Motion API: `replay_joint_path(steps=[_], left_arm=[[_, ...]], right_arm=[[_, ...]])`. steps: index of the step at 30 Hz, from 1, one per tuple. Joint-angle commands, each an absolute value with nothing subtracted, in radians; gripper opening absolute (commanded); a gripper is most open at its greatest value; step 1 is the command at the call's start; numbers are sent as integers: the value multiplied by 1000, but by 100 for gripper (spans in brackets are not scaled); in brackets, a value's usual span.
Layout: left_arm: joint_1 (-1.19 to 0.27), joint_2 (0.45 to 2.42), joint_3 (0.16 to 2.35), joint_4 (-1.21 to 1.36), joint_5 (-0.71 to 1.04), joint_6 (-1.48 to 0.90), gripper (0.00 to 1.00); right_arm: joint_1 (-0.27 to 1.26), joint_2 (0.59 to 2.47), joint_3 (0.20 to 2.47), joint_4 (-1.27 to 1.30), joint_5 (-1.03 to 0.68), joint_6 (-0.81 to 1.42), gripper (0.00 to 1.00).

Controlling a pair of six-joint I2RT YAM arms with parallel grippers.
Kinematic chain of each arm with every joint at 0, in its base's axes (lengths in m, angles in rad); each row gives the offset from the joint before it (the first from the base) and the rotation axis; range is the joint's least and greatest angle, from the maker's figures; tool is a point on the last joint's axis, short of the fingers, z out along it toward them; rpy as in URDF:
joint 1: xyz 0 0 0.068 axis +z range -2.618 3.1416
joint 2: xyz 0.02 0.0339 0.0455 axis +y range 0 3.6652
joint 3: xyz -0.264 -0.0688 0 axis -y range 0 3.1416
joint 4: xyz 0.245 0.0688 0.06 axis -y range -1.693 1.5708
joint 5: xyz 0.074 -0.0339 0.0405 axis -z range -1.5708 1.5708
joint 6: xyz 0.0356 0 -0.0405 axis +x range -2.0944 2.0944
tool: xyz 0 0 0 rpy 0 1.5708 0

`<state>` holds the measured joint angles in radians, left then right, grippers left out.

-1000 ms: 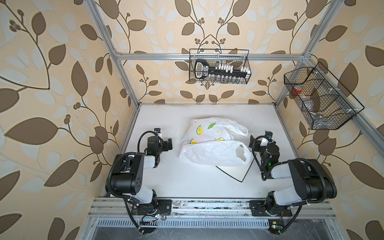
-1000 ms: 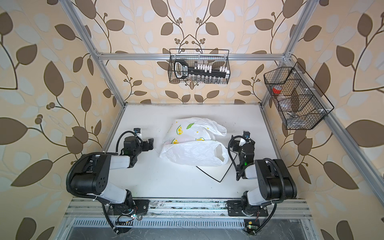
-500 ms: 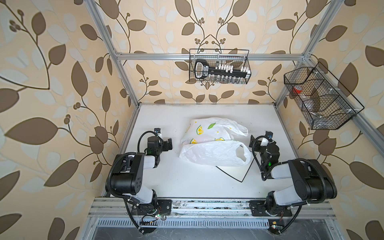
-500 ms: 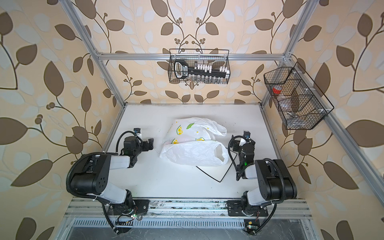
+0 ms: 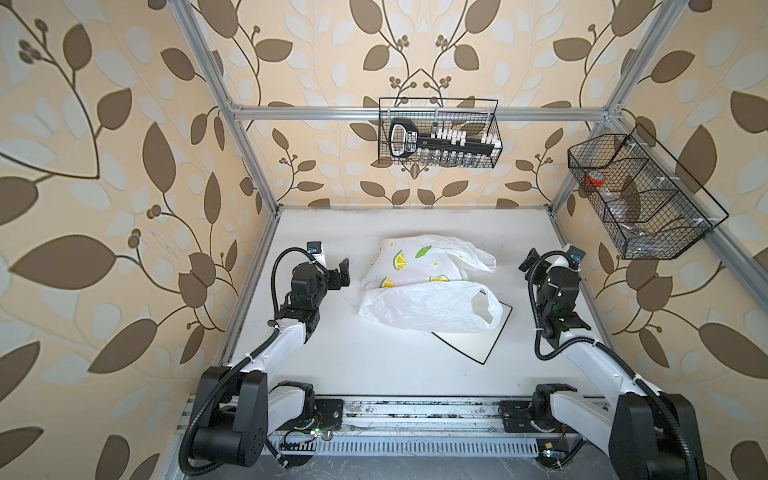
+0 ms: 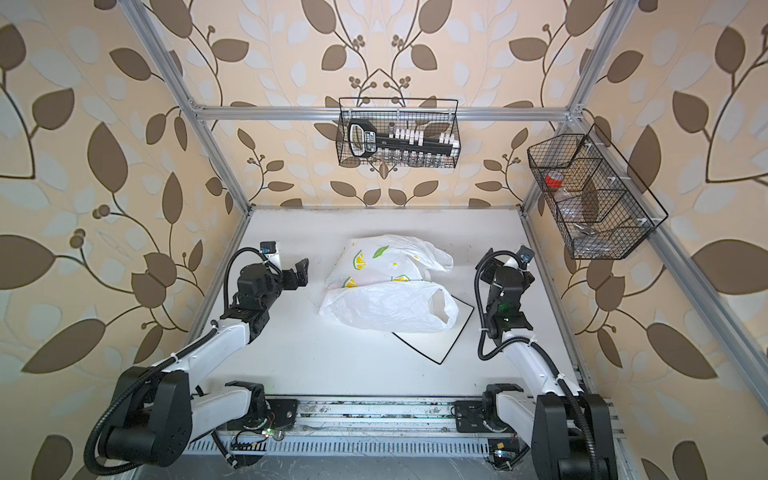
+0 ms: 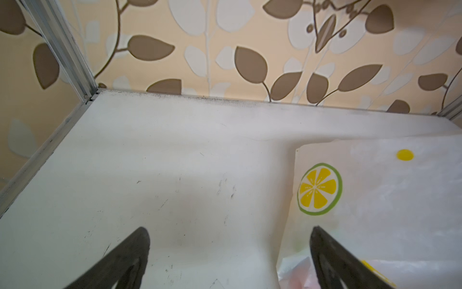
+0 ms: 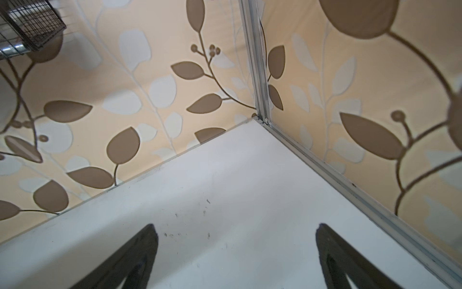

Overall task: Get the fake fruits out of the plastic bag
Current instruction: 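Raise both grippers and move them toward the lemon-print plastic bag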

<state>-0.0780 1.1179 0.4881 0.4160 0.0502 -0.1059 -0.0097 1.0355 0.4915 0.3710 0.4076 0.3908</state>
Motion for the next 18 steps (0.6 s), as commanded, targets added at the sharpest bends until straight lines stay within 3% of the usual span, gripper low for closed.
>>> replay_joint_path(steps=[1, 9, 18], left_arm=[[-81, 1043, 557, 368, 150, -223, 98], [-82, 959, 698, 146, 336, -369, 99], [-82, 879, 741, 31, 457, -413, 99]], right_arm=[[-11, 954, 544, 114, 249, 488, 99], [-10, 765, 653, -193, -61, 518, 95], [-9, 694, 677, -432, -312, 567, 92]])
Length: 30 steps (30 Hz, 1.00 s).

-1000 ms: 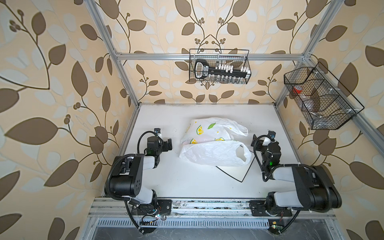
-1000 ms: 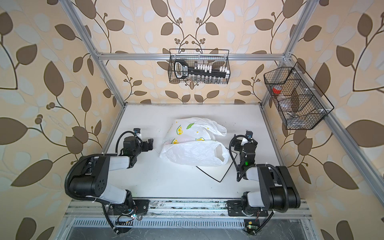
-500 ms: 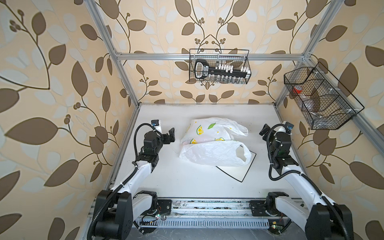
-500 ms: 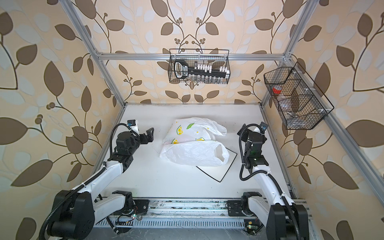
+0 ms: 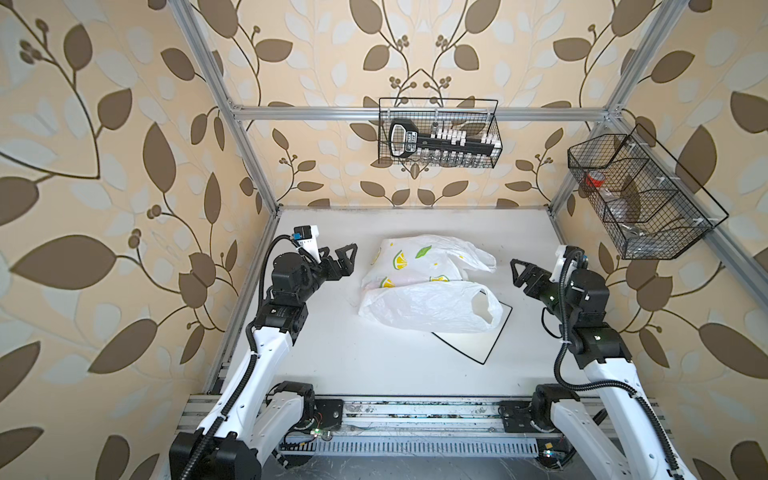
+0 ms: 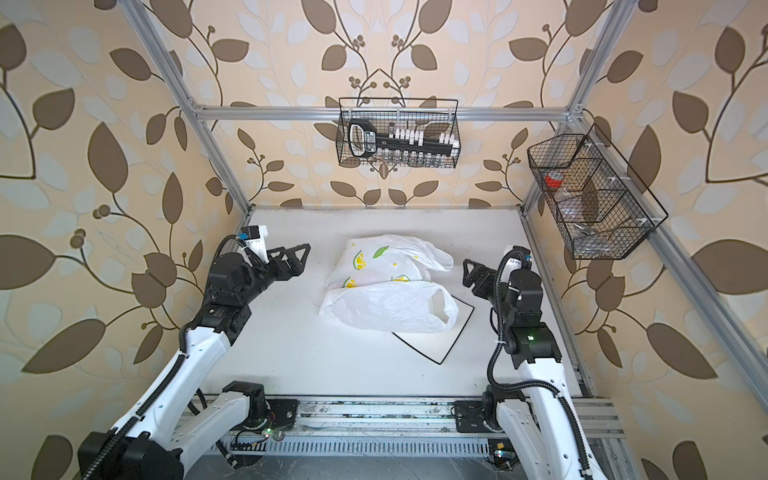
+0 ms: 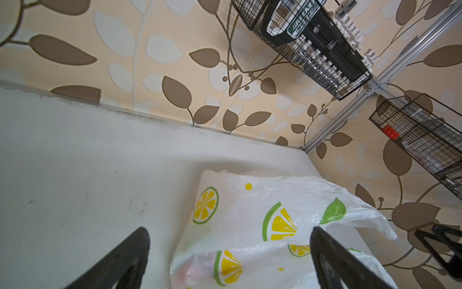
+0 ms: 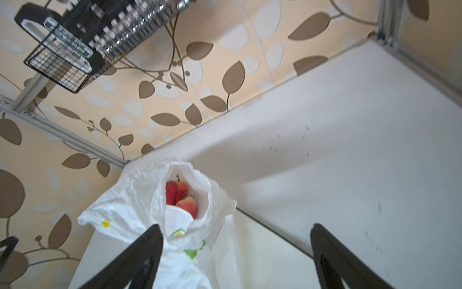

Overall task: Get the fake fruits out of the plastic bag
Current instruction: 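Raise both grippers and move them toward the lemon-print plastic bag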

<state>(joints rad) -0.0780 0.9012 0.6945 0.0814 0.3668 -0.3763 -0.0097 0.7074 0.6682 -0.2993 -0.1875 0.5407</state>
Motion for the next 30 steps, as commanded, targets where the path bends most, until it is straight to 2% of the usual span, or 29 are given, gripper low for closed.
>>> replay_joint_path(steps=[1, 10, 17, 21, 24, 25, 28, 30], left_arm=[[-82, 874, 741, 20, 477, -415, 99], [-99, 854, 706, 16, 581, -523, 96], [-234, 861, 697, -27, 560, -527, 93], [-307, 869, 689, -39, 533, -535, 92], [-345, 868, 690, -50, 518, -542, 91], [-356, 865, 690, -56, 511, -544, 91], [-390, 858, 693, -73, 488, -557, 90], [-415, 851, 692, -88, 469, -573, 89]], right_arm=[[-9, 690, 674, -442, -338, 570, 91], [-9, 706, 589, -447, -483, 552, 85], [7, 736, 502, -397, -586, 550, 74], [71, 758, 489, -384, -550, 538, 66], [150, 780, 485, -351, -511, 544, 52], [176, 790, 487, -336, -500, 550, 45], [265, 814, 505, -301, -446, 554, 16], [337, 825, 523, -271, -408, 552, 8]])
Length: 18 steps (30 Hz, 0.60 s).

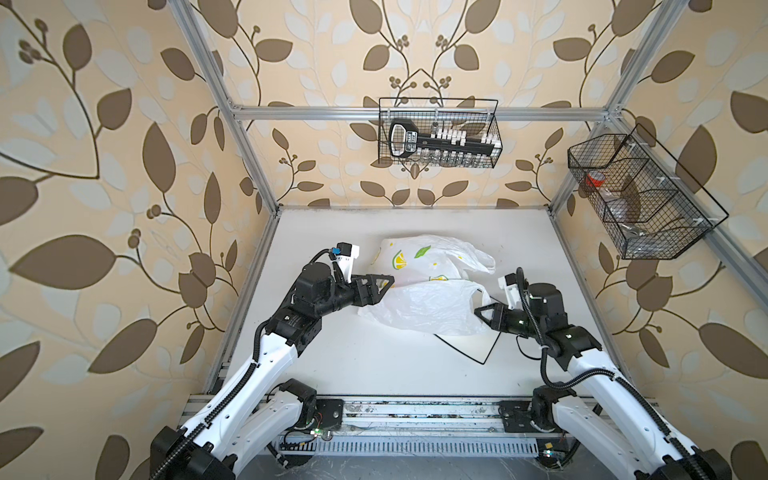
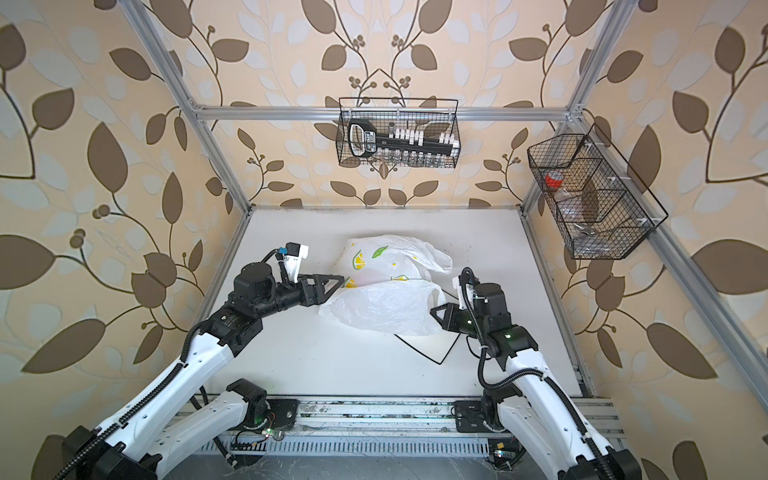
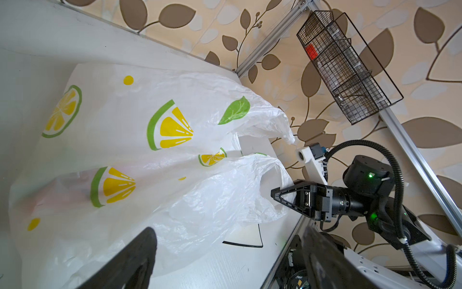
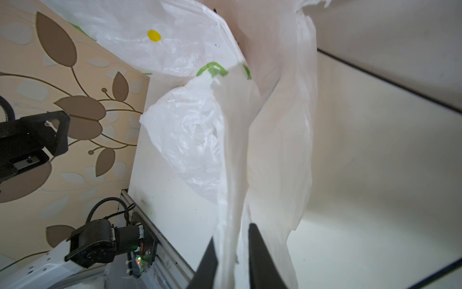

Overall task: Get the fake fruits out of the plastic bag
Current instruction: 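Raise both grippers and move them toward the lemon-print plastic bag, then grasp the bag's handles with the left gripper while the right gripper grasps the other handle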

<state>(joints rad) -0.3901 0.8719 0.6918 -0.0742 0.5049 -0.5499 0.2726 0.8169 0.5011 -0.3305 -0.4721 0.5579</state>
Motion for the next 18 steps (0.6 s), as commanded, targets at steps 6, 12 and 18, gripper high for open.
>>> replay_joint_path(steps=[6, 12, 18], left_arm=[[-489, 826, 674, -100, 451, -663, 88], [-529, 808, 703, -237, 372, -903, 83], [-638, 779, 695, -243, 254, -1010, 84]], right_arm=[[567, 857, 534, -100, -305, 500, 0], [745, 936, 517, 120, -119, 338, 0], [822, 1059, 543, 307, -149, 200, 0]])
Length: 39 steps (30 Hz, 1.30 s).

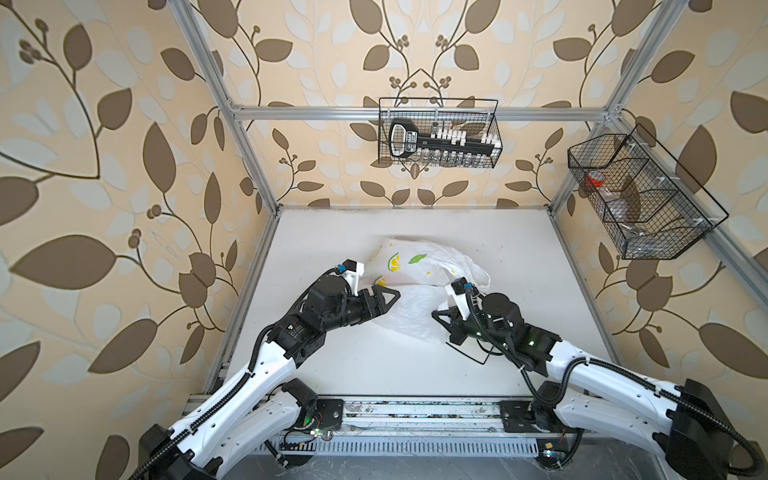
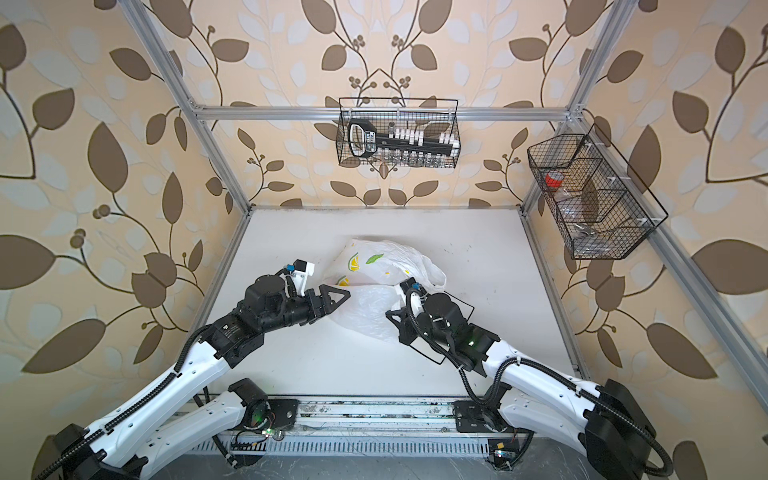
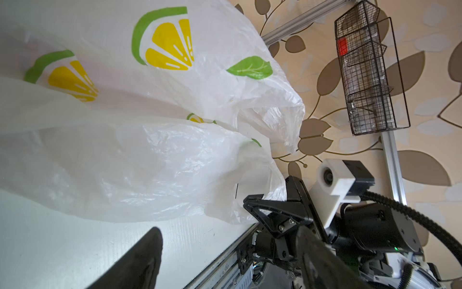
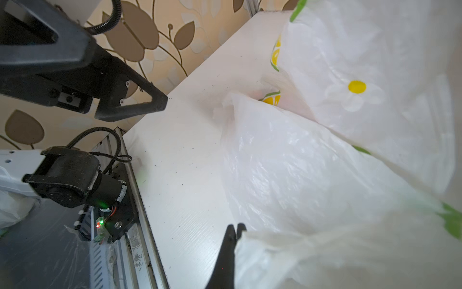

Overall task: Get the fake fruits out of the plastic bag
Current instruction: 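Grasp the bag's handles with the left gripper while the right gripper grasps the other handle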

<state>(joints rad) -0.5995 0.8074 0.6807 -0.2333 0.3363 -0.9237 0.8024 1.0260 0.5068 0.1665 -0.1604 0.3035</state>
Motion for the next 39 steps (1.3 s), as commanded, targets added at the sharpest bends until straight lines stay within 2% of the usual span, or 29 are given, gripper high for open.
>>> replay_joint_path(steps=[1, 5, 10, 13, 19, 23, 27, 33, 39], left_arm=[[-657, 782, 694, -240, 240, -1020, 84], [-719, 802, 692, -220, 224, -1028, 79], [-756, 733, 621, -137, 204, -905, 72], [-757, 713, 581, -70, 214, -802, 72], [-759, 798, 635, -11, 274, -569, 79], [-758, 827, 646, 37, 265, -464, 78], [-758, 819, 632, 87, 185, -397, 69], [-758, 850, 563, 305, 145, -352, 50], [-758, 929, 595, 318, 104, -338, 36]], right_arm=[[830, 1077, 550, 328, -162, 189, 0], [837, 1113, 581, 386, -150, 228, 0], [837, 1159, 692, 349, -41, 430, 0], [838, 1205, 778, 282, -22, 555, 0], [839, 1299, 900, 239, -83, 735, 0], [841, 1336, 954, 248, -117, 800, 0], [840, 1366, 995, 250, -151, 847, 0], [843, 1401, 1028, 282, -191, 913, 0], [849, 1422, 1055, 291, -195, 959, 0]])
